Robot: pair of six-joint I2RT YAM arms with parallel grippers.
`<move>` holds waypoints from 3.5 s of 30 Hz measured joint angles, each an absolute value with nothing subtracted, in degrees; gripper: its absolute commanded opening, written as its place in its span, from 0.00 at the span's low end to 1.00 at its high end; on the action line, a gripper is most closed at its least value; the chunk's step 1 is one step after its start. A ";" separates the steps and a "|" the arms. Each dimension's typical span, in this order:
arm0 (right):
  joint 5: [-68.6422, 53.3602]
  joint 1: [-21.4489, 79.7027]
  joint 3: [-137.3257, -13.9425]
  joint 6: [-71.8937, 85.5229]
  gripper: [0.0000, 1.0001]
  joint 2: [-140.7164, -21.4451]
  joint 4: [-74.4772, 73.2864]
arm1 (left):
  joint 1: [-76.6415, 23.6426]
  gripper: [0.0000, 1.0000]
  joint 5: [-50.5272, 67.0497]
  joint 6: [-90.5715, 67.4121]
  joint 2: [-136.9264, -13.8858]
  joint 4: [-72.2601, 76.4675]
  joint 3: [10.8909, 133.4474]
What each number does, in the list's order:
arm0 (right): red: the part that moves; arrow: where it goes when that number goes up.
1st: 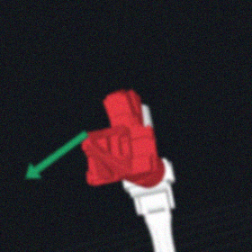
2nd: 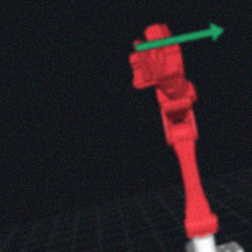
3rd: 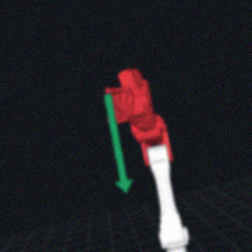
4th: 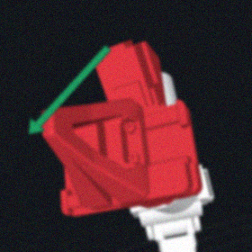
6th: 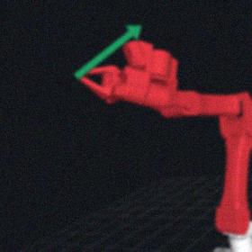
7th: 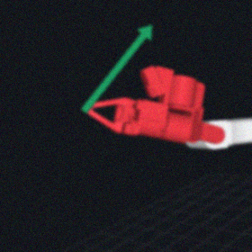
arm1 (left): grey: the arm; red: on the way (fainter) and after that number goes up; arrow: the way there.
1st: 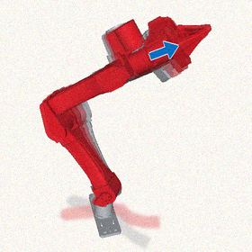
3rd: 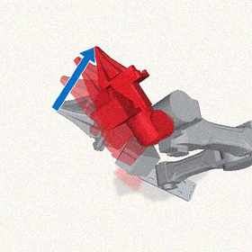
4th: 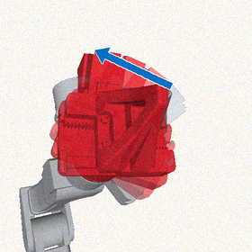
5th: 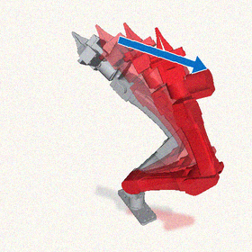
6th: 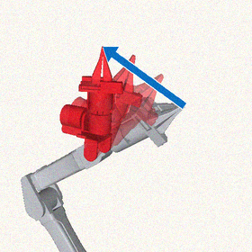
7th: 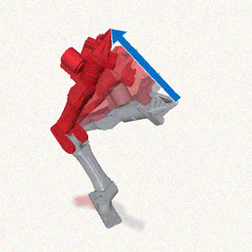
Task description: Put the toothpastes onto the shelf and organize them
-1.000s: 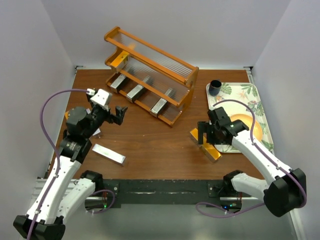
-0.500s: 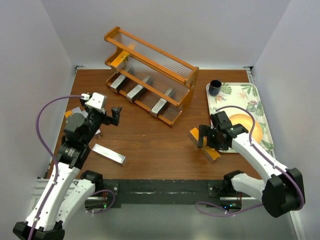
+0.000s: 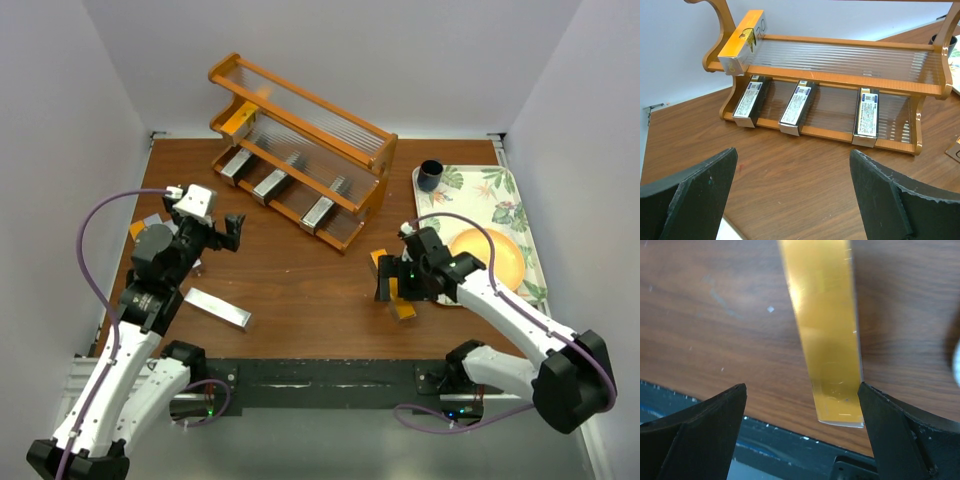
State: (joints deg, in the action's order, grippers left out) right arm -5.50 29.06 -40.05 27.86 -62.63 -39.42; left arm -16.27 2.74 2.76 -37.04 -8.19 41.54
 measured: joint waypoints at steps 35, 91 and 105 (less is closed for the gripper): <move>6.96 31.27 -52.40 25.26 0.93 -83.13 -32.69 | -16.27 1.00 4.27 2.74 -38.26 -7.77 41.34; 10.02 31.27 -42.94 58.13 0.00 -63.99 -34.33 | -84.90 1.00 -37.15 -7.25 -74.52 8.95 43.11; 6.15 31.29 -42.94 61.52 0.00 -63.99 -34.22 | -94.06 1.00 -54.81 -4.91 -97.47 7.57 59.11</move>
